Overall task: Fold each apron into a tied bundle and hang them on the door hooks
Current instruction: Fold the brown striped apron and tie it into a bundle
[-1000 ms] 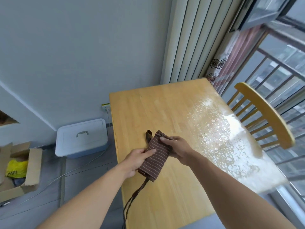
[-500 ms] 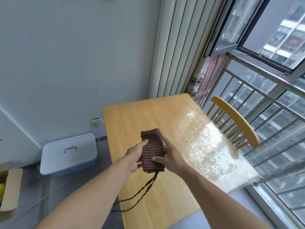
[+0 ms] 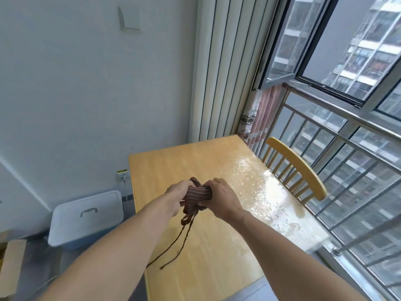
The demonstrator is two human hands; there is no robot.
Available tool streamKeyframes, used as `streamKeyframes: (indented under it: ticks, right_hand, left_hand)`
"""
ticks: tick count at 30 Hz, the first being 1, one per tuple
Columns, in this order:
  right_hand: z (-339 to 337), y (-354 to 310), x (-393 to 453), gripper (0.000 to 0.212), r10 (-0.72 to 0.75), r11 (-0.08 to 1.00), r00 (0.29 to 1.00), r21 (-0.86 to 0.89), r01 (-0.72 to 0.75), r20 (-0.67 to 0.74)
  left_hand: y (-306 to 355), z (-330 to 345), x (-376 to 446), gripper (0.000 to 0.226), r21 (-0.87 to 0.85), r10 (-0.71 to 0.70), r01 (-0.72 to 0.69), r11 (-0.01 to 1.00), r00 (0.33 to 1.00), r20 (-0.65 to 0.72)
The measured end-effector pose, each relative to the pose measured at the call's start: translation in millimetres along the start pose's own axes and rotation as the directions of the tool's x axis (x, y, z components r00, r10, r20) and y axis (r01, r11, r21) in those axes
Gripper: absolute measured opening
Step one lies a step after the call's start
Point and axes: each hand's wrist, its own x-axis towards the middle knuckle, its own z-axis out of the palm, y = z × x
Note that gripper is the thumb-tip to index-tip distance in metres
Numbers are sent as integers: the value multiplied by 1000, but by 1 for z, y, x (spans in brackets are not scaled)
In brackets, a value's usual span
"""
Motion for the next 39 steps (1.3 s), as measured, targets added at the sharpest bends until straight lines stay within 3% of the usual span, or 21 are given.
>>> streamKeyframes:
  ticks: [1,3,6,7,9,10,11,13,17,20,26,28,32,34,36,39]
  right_hand:
    - [-5,8,2,42,-21,1000,1000,-4,21,-24]
    - [-17,20,4,44,18,973,1000,230,-21,15]
    - [-38,28,7,41,59,736,980,654,-173,192]
    - [-44,27,10,38,53,643,967,733,-225,250]
    - [-59,28,16,35,-4,459,930,827,-325,368]
    - [-68,28,19,34,-34,411,914,839,-356,404]
    - [-76,28,23,32,-54,385,907,847,-368,418]
    - [-89,29,31,31,-68,315,907,872,-375,415]
    - [-106,34,39,33,-63,229,879,864,-449,473]
    - [-110,35,41,33,-61,227,872,857,-462,486]
    - [-107,30,34,33,123,421,904,804,-421,409]
    - [-106,31,31,38,121,376,917,838,-396,379]
    - [-107,27,26,45,165,145,935,931,-336,312]
    - [-106,24,23,44,234,129,926,935,-330,295]
    - [-99,24,17,49,353,248,909,915,-319,222]
    - [-85,28,1,52,392,590,920,774,-230,-26]
  left_hand:
    - [7,4,-6,18,7,5,-5,1000,1000,7]
    - [18,8,-11,17,19,-13,13,1000,1000,9]
    - [31,14,-10,27,39,19,-20,999,1000,15]
    - [35,14,-5,34,59,99,-96,994,994,-42]
    - [42,18,0,52,177,349,-319,931,919,-181]
    - [47,18,-2,56,209,460,-427,880,877,-143]
    - [50,18,-6,57,182,532,-520,835,847,-20]
    - [53,19,-12,56,139,550,-585,799,804,226]
    - [51,19,-7,67,190,537,-612,768,776,330]
    - [55,20,-8,60,175,515,-593,786,785,345]
    - [54,29,-18,47,183,516,-566,804,817,258]
    - [53,29,-20,47,194,551,-596,780,799,241]
    - [51,31,-23,40,119,615,-635,763,770,169]
    - [51,35,-20,39,110,614,-629,769,776,142]
    - [52,39,-16,37,60,609,-615,786,788,88]
    - [53,37,-9,38,-81,511,-512,855,859,-27]
